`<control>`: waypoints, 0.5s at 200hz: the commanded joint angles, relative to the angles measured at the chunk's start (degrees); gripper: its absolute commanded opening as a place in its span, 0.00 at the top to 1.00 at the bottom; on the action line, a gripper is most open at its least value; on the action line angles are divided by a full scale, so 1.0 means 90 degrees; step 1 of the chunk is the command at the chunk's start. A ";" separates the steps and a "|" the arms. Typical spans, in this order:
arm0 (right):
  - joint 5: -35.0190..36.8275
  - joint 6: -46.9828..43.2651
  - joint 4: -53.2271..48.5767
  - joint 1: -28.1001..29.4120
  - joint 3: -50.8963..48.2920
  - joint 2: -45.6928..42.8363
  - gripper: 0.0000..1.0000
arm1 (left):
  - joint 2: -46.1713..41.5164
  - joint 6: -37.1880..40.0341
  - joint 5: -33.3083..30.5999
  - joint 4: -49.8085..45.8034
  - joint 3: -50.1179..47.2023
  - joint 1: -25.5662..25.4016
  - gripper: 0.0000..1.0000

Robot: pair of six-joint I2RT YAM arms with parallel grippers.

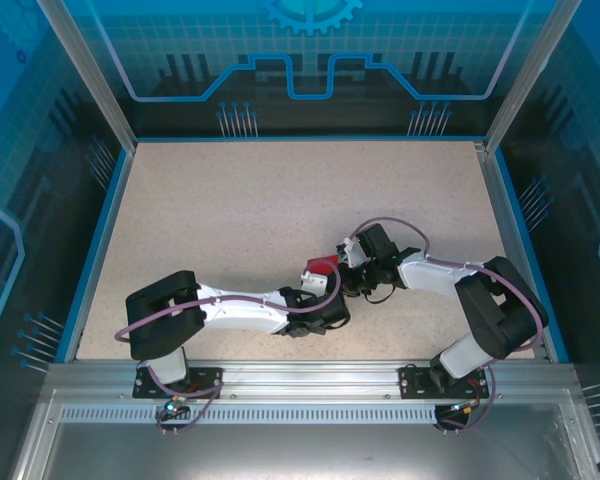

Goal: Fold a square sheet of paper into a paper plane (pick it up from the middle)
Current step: Fourth fold the wing at the center of the table.

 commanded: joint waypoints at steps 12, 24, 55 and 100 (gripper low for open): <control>-0.0153 -0.0001 -0.0204 -0.0049 0.0185 -0.0092 0.81 | -0.0103 -0.0060 -0.0212 -0.0145 -0.0056 -0.0044 0.82; -0.0136 -0.0024 -0.0276 -0.0063 0.0215 -0.0143 0.79 | -0.0138 -0.0061 -0.0234 -0.0145 -0.0083 -0.0037 0.84; 0.0010 -0.0168 -0.0680 -0.0204 0.0305 -0.0475 0.71 | -0.0345 -0.0018 -0.0234 0.0039 -0.0274 -0.0021 0.87; 0.0064 -0.0267 -0.1047 -0.0835 0.0173 -0.1503 0.54 | -0.0773 0.0289 0.0171 0.0806 -0.0778 0.0067 0.89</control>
